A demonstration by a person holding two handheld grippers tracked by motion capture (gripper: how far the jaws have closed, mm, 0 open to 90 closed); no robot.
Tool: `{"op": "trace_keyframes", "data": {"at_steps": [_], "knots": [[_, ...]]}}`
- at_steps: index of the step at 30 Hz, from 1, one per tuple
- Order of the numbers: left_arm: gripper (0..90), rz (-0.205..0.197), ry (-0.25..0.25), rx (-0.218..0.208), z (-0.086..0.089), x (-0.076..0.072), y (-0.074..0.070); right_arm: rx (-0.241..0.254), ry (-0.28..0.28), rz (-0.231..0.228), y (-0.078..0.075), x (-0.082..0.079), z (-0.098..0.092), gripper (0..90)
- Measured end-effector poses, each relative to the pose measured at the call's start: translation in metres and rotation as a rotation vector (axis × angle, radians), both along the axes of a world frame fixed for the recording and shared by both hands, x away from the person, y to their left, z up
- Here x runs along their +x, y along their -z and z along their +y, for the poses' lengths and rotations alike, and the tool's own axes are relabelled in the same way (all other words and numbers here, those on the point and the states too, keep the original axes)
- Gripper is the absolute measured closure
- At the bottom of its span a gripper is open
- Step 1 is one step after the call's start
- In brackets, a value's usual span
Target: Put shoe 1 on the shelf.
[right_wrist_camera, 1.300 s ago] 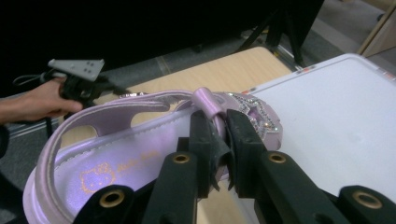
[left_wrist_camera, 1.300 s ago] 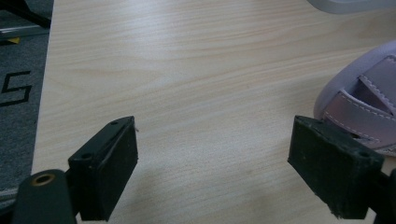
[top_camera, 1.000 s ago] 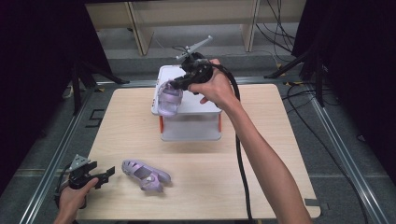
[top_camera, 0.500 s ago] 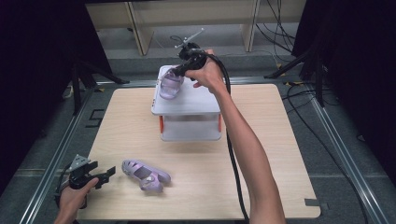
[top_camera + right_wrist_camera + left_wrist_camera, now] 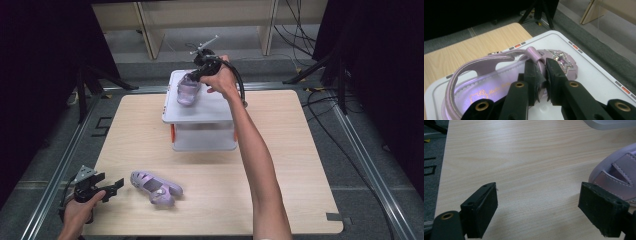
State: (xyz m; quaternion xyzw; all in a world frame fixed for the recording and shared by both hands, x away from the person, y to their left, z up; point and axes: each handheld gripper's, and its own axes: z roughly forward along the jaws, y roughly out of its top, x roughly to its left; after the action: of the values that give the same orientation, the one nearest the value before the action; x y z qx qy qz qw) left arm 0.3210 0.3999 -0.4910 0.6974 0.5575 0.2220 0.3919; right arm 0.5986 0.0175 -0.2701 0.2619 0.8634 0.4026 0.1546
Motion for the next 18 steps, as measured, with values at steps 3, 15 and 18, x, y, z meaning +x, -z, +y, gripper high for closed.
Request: {"op": "trace_keyframes", "data": {"at_steps": [3,15,18], "knots": [[15.1,0.001,0.003,0.005,0.0,0.0,0.0,-0.029,-0.009,-0.009,0.002,-0.001,0.001,73.5],[15.1,0.003,0.005,0.01,-0.001,0.001,0.0,-0.091,0.036,0.011,0.002,-0.007,-0.002,58.6],[15.1,0.0,0.005,0.016,-0.001,0.0,0.0,-0.083,0.068,0.036,0.001,-0.012,0.005,60.5]]}}
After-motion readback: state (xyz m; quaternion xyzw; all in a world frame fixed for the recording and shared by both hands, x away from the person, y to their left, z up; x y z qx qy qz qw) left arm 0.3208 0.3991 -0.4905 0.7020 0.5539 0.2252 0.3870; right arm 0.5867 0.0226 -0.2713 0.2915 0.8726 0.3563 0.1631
